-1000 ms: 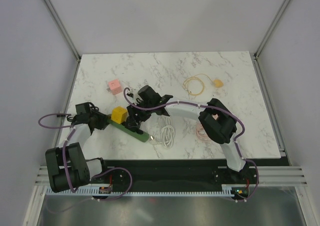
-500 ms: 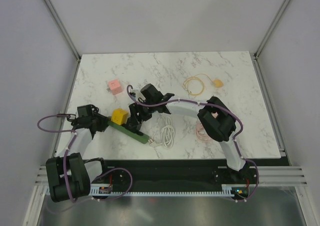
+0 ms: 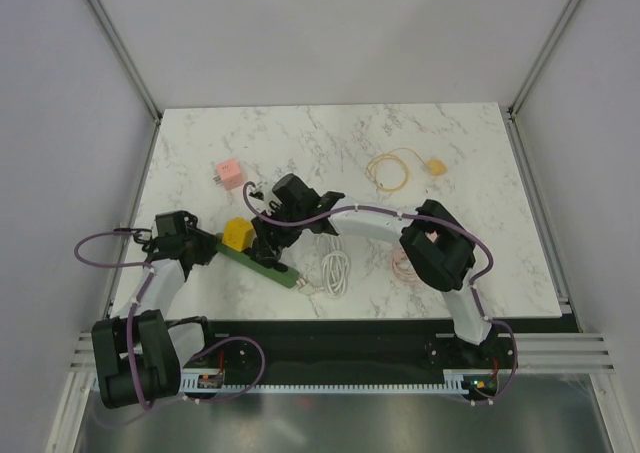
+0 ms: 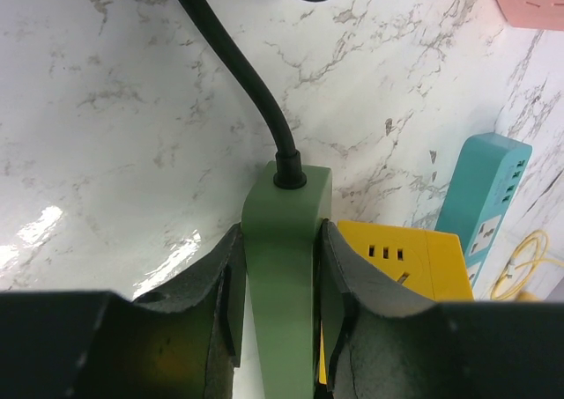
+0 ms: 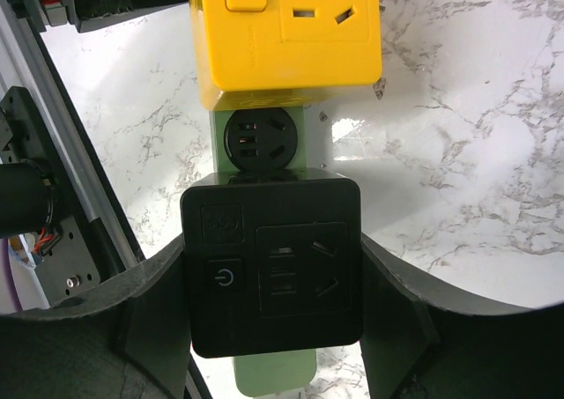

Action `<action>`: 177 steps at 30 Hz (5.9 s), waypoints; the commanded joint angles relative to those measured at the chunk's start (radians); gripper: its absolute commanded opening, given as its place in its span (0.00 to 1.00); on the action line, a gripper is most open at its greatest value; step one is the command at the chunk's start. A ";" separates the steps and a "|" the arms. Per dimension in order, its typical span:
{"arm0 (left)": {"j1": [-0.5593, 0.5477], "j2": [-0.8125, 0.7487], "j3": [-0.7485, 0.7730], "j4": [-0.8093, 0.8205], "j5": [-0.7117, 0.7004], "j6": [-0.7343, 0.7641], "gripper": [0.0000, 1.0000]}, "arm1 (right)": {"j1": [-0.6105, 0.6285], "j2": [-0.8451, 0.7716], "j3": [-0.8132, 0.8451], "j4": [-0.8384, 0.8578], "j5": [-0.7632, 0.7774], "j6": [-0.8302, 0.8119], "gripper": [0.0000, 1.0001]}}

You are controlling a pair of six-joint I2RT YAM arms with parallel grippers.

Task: Pull the plug off the socket

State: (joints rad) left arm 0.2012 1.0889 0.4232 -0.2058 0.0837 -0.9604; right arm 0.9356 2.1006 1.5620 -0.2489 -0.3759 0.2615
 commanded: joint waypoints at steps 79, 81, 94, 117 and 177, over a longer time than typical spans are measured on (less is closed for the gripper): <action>-0.017 -0.044 -0.023 -0.040 -0.156 0.072 0.02 | -0.147 -0.111 -0.063 0.105 0.036 0.054 0.00; -0.019 -0.046 -0.021 -0.041 -0.157 0.071 0.02 | -0.164 -0.111 -0.091 0.161 -0.066 0.138 0.00; -0.020 -0.047 -0.020 -0.043 -0.159 0.071 0.02 | -0.041 -0.106 0.004 -0.064 0.357 -0.110 0.00; -0.022 -0.057 -0.021 -0.050 -0.167 0.071 0.02 | -0.169 -0.169 -0.083 0.073 0.038 0.059 0.00; -0.028 -0.070 -0.026 -0.043 -0.147 0.072 0.02 | -0.457 -0.507 -0.214 -0.130 0.608 0.044 0.98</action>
State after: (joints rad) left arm 0.1715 1.0203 0.4046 -0.2310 0.0013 -0.9443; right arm 0.4328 1.6230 1.3079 -0.3672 0.2455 0.3176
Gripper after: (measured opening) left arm 0.391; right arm 0.979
